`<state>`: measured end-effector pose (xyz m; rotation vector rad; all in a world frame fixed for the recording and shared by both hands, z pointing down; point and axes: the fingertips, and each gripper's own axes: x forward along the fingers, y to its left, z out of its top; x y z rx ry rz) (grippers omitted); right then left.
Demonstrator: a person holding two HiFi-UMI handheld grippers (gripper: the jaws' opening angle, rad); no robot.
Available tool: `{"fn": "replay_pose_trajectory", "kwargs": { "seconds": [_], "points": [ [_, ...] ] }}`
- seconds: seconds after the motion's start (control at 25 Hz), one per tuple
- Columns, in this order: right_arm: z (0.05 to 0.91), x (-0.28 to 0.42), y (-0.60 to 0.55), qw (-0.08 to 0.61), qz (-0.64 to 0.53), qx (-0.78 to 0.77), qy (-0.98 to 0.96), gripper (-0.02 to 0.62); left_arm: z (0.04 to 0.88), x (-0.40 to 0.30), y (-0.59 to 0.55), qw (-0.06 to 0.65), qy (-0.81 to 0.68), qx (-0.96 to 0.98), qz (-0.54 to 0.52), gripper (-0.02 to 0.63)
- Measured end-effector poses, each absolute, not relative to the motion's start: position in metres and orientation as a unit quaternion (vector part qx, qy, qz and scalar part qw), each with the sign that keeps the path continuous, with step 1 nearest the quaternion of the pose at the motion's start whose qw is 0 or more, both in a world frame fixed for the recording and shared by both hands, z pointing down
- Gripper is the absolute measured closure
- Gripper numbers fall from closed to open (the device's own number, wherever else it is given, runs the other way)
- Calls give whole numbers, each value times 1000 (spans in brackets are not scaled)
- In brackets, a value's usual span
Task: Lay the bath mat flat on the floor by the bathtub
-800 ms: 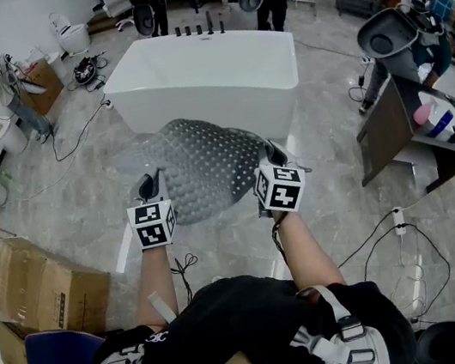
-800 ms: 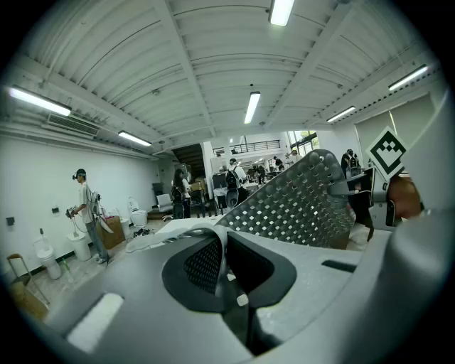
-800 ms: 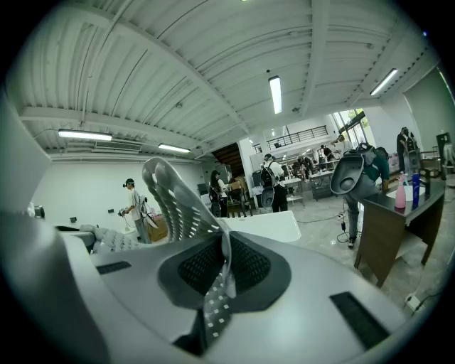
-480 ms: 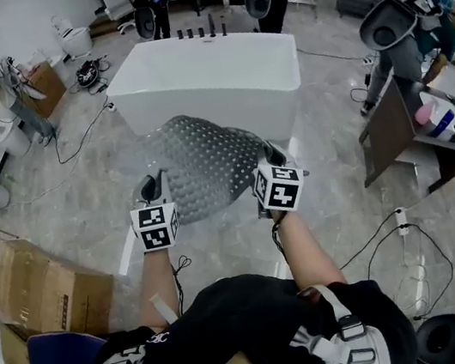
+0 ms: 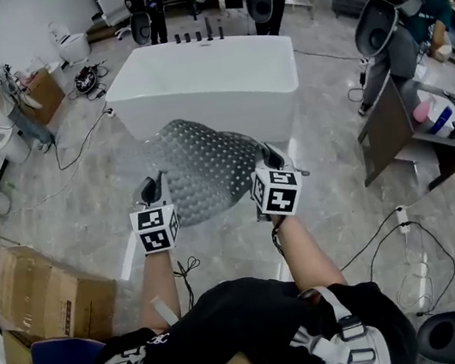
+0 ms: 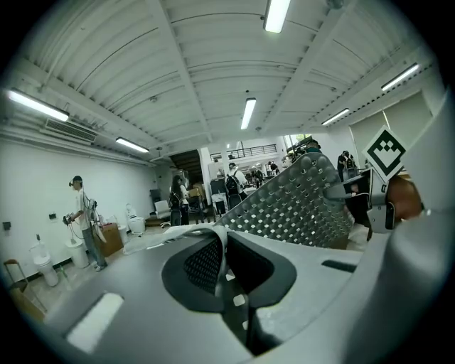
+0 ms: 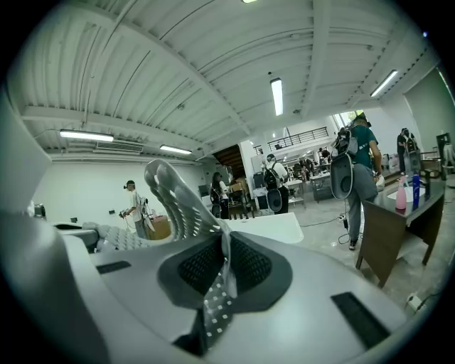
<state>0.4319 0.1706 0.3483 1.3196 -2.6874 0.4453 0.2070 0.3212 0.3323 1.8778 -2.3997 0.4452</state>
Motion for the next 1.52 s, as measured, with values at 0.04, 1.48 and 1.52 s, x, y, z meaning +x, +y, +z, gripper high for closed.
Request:
{"fn": "replay_pose_trajectory", "kwargs": {
  "seconds": [0.04, 1.48, 1.52],
  "points": [
    [348, 432, 171, 56, 147, 435, -887, 574, 333, 207, 321, 32, -778, 610, 145, 589],
    [363, 262, 197, 77, 101, 414, -901, 574, 359, 48, 364, 54, -799, 585, 129, 589],
    [365, 258, 193, 77, 102, 414, -901, 574, 360, 45, 362, 55, -799, 585, 130, 589]
  ]
}}
